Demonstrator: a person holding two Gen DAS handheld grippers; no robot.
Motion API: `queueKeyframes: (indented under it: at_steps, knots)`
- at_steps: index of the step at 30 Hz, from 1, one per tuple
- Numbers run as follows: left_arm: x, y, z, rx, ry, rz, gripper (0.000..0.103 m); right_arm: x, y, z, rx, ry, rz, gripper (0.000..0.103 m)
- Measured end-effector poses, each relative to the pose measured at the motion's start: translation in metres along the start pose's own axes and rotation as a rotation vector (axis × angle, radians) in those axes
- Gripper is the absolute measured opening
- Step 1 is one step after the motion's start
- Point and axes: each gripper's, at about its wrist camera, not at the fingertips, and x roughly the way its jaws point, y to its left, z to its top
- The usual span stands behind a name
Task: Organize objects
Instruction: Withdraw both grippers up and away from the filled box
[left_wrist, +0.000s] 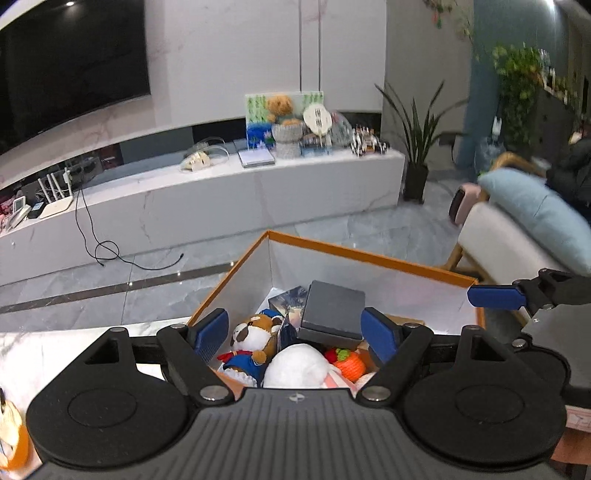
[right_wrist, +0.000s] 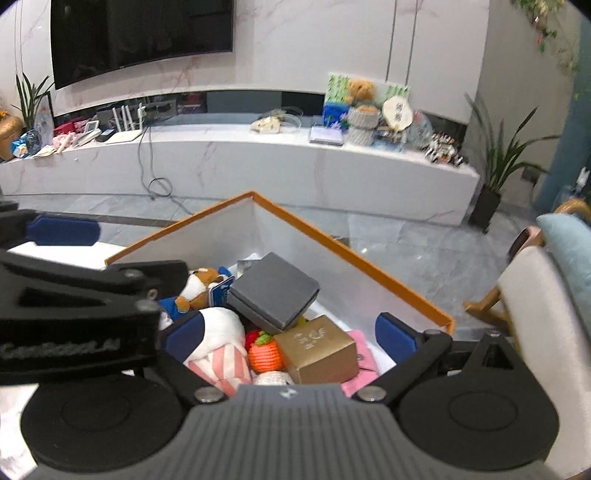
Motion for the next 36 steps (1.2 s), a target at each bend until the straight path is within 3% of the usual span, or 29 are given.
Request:
queueKeyframes:
  at_steps: [9, 11, 16, 19, 24, 27, 31, 36]
  knots:
    - [-0.007, 0.012, -0.012, -0.109, 0.041, -0.059, 0.099, -0.026, 0.004, -0.015, -0.038, -0.069, -0.032, 0.102]
    - [-0.003, 0.013, -0.009, -0.078, 0.077, -0.034, 0.101, -0.022, 0.0, -0.015, -0.029, -0.037, -0.044, 0.102]
    - [-0.005, 0.029, -0.022, -0.105, 0.031, 0.026, 0.103, -0.002, -0.025, -0.017, 0.103, 0.074, -0.074, 0.102]
    - [0.004, 0.037, -0.029, -0.125, 0.09, 0.045, 0.103, 0.007, -0.025, -0.018, 0.135, 0.117, -0.121, 0.102]
    - [0.007, 0.046, -0.033, -0.154, 0.122, 0.109, 0.103, 0.007, -0.013, -0.018, 0.185, 0.16, -0.127, 0.102]
    - [0.006, 0.052, -0.035, -0.171, 0.139, 0.107, 0.103, 0.005, -0.003, -0.018, 0.182, 0.168, -0.104, 0.102]
    - [0.01, 0.056, -0.039, -0.189, 0.185, 0.082, 0.103, 0.009, 0.008, -0.017, 0.164, 0.215, -0.161, 0.102]
    - [0.012, 0.051, -0.043, -0.166, 0.231, 0.121, 0.103, 0.01, 0.023, -0.015, 0.052, 0.226, -0.257, 0.102]
